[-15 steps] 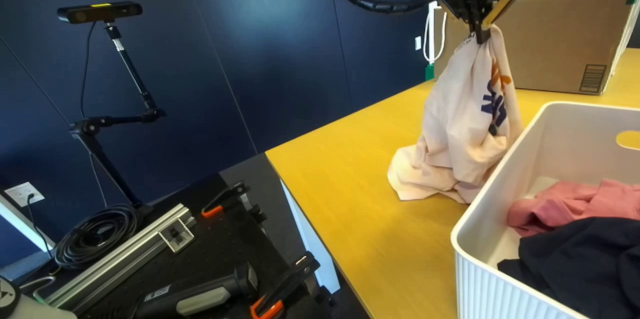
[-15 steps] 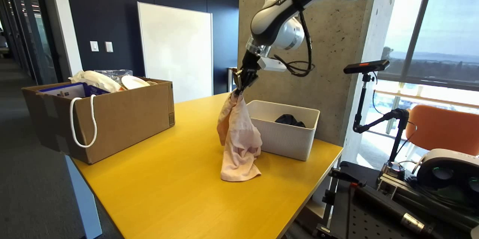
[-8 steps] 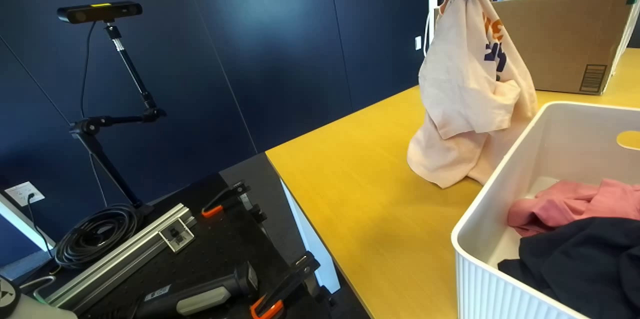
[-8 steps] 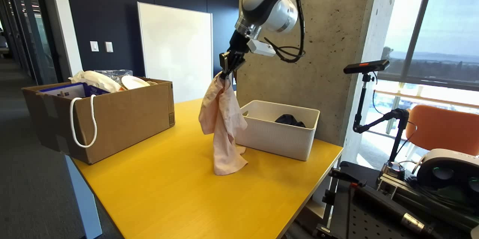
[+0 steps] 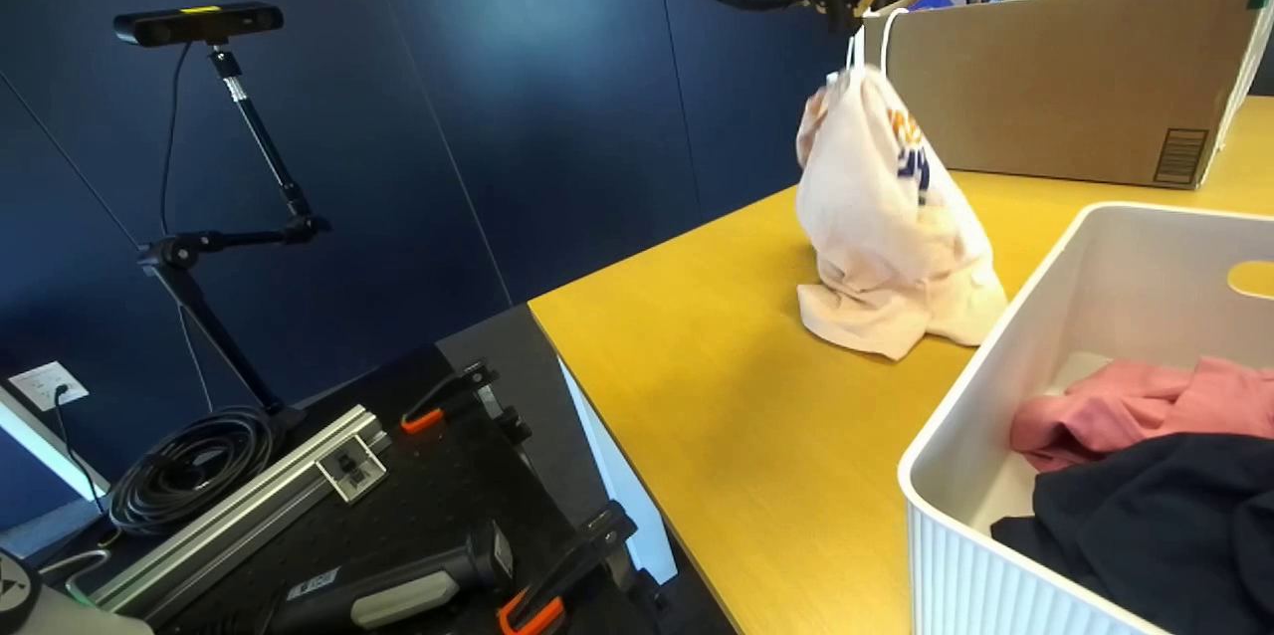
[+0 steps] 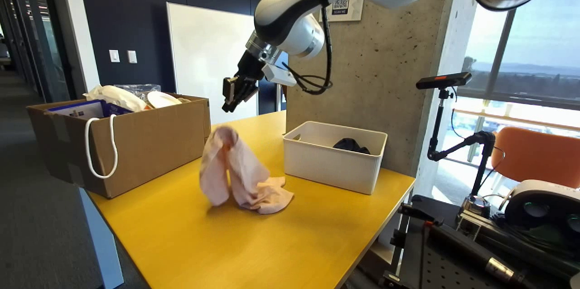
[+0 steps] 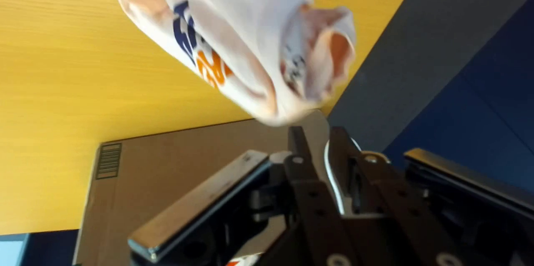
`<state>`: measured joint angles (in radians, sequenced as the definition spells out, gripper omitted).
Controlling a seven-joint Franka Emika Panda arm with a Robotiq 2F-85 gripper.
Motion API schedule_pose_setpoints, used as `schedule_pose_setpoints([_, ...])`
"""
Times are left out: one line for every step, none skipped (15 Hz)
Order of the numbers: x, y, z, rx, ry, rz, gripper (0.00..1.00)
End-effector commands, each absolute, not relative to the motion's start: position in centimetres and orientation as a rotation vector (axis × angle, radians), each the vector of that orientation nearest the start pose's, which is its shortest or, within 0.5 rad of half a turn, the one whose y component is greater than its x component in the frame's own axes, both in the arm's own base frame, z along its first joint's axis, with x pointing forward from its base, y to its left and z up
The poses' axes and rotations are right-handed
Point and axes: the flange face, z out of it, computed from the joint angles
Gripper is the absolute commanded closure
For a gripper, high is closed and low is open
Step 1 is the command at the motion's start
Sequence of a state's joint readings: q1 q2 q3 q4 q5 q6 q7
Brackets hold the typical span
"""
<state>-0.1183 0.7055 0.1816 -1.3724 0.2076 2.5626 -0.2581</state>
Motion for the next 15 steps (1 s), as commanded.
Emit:
schedule_pose_setpoints([78.4, 2.8, 36.1, -2.755, -0.194, -0.754, 0.47])
schedule_pose_setpoints([78.3, 2.8, 36.2, -2.749, -0.179, -0.745, 0.39])
schedule_pose_setpoints([78.1, 2.3, 36.4, -2.757, -0.155, -0.73, 0.32])
schedule_pose_setpoints([77.6, 1.8, 36.8, -2.76, -0.14, -0.713, 0.26])
schedule_pose_setpoints([76.8, 1.2, 37.2, -2.782, -0.118, -0.681, 0.17])
schedule_pose_setpoints([76.0, 0.4, 37.5, -2.8, -0.086, -0.636, 0.11])
schedule_pose_setpoints([75.5, 0.0, 37.7, -2.801, -0.075, -0.604, 0.02])
schedule_pose_setpoints([74.7, -0.4, 37.6, -2.806, -0.055, -0.549, 0.01])
schedule_pose_setpoints([73.9, -0.6, 37.1, -2.803, -0.046, -0.493, 0.0])
schedule_pose_setpoints([73.2, -0.6, 36.3, -2.798, -0.044, -0.422, 0.0])
schedule_pose_setpoints([72.5, -0.5, 35.2, -2.797, -0.045, -0.358, 0.0])
schedule_pose_setpoints([71.6, 0.1, 33.9, -2.798, -0.055, -0.287, 0.0])
schedule_pose_setpoints([70.7, 0.7, 32.7, -2.797, -0.062, -0.219, 0.0])
schedule_pose_setpoints([70.0, 1.4, 31.3, -2.802, -0.061, -0.166, 0.0])
schedule_pose_setpoints([69.3, 1.6, 30.0, -2.813, -0.057, -0.129, 0.0])
